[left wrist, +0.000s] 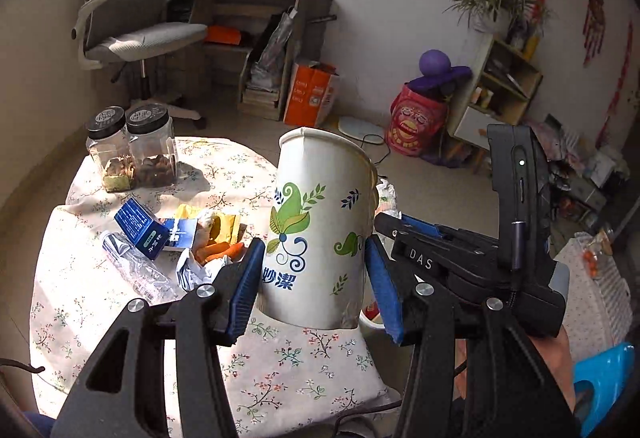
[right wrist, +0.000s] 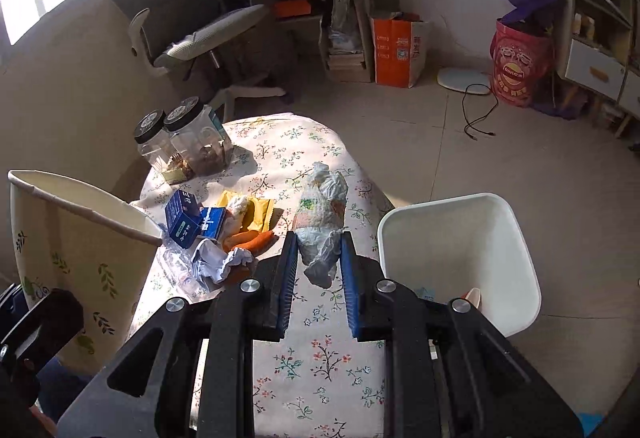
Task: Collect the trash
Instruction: 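Carry the cup and tissue over the white bin and open both tools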
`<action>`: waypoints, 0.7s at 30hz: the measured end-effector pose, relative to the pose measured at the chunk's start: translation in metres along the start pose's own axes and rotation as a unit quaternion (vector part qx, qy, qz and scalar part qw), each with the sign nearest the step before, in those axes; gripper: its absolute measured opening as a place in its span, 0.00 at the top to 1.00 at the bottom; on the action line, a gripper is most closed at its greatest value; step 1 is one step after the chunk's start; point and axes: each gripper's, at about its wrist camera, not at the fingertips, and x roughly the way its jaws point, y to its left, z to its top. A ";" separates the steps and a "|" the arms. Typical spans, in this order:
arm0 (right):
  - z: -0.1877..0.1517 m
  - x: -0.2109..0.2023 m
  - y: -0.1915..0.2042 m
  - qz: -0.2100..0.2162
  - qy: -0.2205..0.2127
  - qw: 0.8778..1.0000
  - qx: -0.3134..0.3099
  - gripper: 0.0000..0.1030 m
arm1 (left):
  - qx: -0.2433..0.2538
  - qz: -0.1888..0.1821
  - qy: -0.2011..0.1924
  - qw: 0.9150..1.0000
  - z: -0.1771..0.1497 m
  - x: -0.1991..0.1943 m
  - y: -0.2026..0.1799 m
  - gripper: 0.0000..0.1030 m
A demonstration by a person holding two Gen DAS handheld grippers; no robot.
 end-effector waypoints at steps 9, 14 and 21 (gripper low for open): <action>0.008 -0.013 -0.072 -0.068 -0.018 0.996 0.050 0.80 | -0.012 -0.073 0.062 0.995 0.000 0.093 -0.051 0.50; 0.008 -0.010 -0.104 -0.093 -0.005 0.993 0.075 0.80 | -0.050 -0.124 0.132 0.982 -0.014 0.155 -0.068 0.50; 0.001 0.018 -0.136 -0.103 0.041 0.985 0.135 0.80 | -0.080 -0.148 0.203 0.965 -0.036 0.221 -0.077 0.50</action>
